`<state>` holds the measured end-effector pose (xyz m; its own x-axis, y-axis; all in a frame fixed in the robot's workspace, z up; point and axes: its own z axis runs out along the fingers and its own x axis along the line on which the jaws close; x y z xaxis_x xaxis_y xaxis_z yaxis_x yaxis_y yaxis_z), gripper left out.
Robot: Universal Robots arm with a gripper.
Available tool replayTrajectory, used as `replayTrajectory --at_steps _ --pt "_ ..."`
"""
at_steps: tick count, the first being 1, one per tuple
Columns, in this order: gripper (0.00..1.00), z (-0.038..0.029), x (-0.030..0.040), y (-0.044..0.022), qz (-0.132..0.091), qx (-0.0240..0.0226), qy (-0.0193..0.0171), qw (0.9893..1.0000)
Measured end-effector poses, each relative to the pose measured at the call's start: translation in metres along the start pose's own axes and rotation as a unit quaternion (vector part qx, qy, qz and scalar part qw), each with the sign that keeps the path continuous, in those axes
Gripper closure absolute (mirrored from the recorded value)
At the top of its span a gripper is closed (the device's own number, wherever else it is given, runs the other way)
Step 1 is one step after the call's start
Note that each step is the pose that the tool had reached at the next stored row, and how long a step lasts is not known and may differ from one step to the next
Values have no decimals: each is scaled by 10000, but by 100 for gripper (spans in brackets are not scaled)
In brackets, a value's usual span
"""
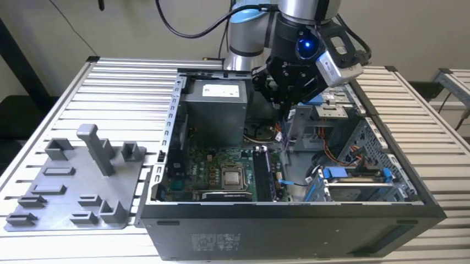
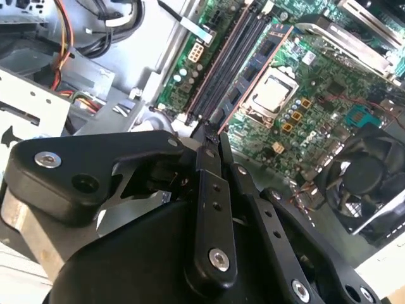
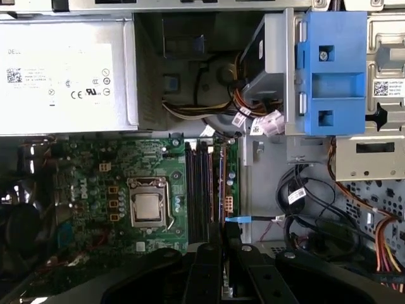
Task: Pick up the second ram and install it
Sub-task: 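Insert the second ram into the second slot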
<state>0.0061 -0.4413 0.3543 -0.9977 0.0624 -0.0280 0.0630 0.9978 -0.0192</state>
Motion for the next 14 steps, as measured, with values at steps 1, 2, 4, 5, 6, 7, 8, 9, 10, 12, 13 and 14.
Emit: replayTrajectory --at_steps 1,2,4,5,6,7,8,9,10,12,13,14 --pt "86 16 1 0 -18 -1 3 10000" --pt "86 33 2 1 -57 -2 3 10000" --pt "86 67 4 1 -156 -5 1 9999" --pt "86 81 4 1 -197 -5 2 9998" --pt "86 98 5 2 -228 -7 1 9997" --pt "86 118 7 2 -252 -7 1 9997" --pt "86 135 8 2 -254 -7 1 9997" --pt "86 153 10 3 -255 -8 2 9997" --pt "86 172 14 3 -254 -7 4 9997" --pt "86 201 22 3 -254 -6 16 9997" --pt "86 214 29 3 -249 -5 25 9997" --pt "86 228 35 3 -241 -4 33 9997"
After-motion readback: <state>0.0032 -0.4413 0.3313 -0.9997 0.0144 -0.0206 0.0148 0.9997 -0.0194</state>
